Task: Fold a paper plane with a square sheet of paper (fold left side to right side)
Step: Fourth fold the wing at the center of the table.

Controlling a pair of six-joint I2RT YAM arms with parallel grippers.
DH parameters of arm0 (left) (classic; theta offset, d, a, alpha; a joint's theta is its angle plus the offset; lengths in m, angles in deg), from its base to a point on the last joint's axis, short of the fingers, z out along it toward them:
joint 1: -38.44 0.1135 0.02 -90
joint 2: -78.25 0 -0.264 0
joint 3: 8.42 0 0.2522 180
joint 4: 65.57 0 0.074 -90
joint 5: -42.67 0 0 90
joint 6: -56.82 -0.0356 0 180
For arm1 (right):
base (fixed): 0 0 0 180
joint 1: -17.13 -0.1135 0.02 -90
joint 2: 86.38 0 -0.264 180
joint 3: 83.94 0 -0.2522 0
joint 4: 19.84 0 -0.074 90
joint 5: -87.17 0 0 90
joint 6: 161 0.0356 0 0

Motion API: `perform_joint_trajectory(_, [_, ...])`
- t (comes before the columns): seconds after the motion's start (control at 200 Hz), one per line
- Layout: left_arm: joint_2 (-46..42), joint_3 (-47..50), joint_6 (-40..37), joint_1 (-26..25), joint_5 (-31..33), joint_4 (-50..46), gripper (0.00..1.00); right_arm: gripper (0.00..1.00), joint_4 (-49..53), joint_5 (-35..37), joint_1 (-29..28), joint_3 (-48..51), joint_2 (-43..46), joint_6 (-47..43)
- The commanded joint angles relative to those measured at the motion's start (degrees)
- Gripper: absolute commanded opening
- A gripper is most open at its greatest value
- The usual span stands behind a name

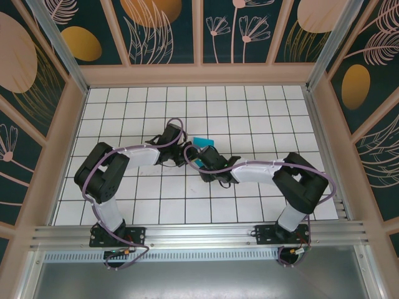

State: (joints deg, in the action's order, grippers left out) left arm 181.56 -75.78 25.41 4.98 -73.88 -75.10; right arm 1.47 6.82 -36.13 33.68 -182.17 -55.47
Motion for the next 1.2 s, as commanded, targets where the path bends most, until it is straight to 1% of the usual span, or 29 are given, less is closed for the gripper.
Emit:
perform_joint_trajectory(0.0, [-1.8, -1.6, 0.2, -0.4, -0.7, -1.1, 0.1, 0.34, 0.9, 1.9, -0.4, -1.3, -1.1, 0.1])
perform_joint_trajectory(0.195, [-1.9, -1.8, -0.7, -0.3, -0.9, -2.2, 0.11, 0.24, 0.3, 1.8, -0.4, -0.8, -1.1, 0.3])
perform_joint_trajectory(0.34, [-1.8, -1.8, -1.6, -0.4, -1.2, -3.2, 0.18, 0.17, 0.0, 1.4, -0.4, -0.6, -0.9, 0.2])
perform_joint_trajectory(0.355, [-1.9, -3.3, -1.8, -0.3, -1.2, -3.5, 0.19, 0.16, 0.1, 1.3, -0.4, -0.6, -0.9, 0.2])
perform_joint_trajectory(0.435, [-2.3, -4.4, -2.9, -0.3, -1.0, -4.9, 0.22, 0.12, -0.2, 0.5, -0.4, -0.5, -1.0, 0.0])
perform_joint_trajectory(0.485, [-2.7, -4.9, -3.6, -0.2, -0.8, -5.6, 0.25, 0.12, -0.3, 0.1, -0.4, -0.4, -1.0, -0.1])
perform_joint_trajectory(0.571, [-3.7, -5.7, -4.6, 0.0, -0.5, -6.9, 0.34, 0.12, -0.6, -0.6, -0.4, -0.3, -1.0, -0.1])
perform_joint_trajectory(0.686, [-4.8, -6.1, -5.3, 1.0, -0.5, -7.9, 0.4, 0.12, -1.1, -1.5, -0.3, 0.1, -0.9, 0.0])
perform_joint_trajectory(0.731, [-6.8, -5.9, -5.7, 1.7, -0.4, -8.3, 0.43, 0.11, -1.3, -1.7, -0.3, 0.3, -0.9, 0.1])
perform_joint_trajectory(0.926, [-10.4, -3.8, -6.0, 5.6, -0.4, -7.6, 0.55, 0.11, -1.9, -2.9, 0.0, 1.1, -0.8, 0.3])
perform_joint_trajectory(1.056, [-11.1, -3.0, -5.9, 6.6, -1.0, -6.8, 0.58, 0.11, -1.8, -3.0, 0.1, 1.3, -0.8, 0.2])
perform_joint_trajectory(1.106, [-10.9, -2.7, -5.9, 6.8, -1.6, -6.6, 0.58, 0.11, -1.8, -3.1, 0.1, 1.3, -0.7, 0.3])
perform_joint_trajectory(1.186, [-11.2, -2.5, -5.5, 7.6, -0.7, -6.1, 0.57, 0.11, -2.4, -4.0, 0.3, 1.8, -0.1, 0.5])
perform_joint_trajectory(1.196, [-11.4, -1.3, -5.5, 7.8, -0.6, -6.0, 0.57, 0.11, -2.5, -4.2, 0.4, 2.0, 0.2, 0.6])
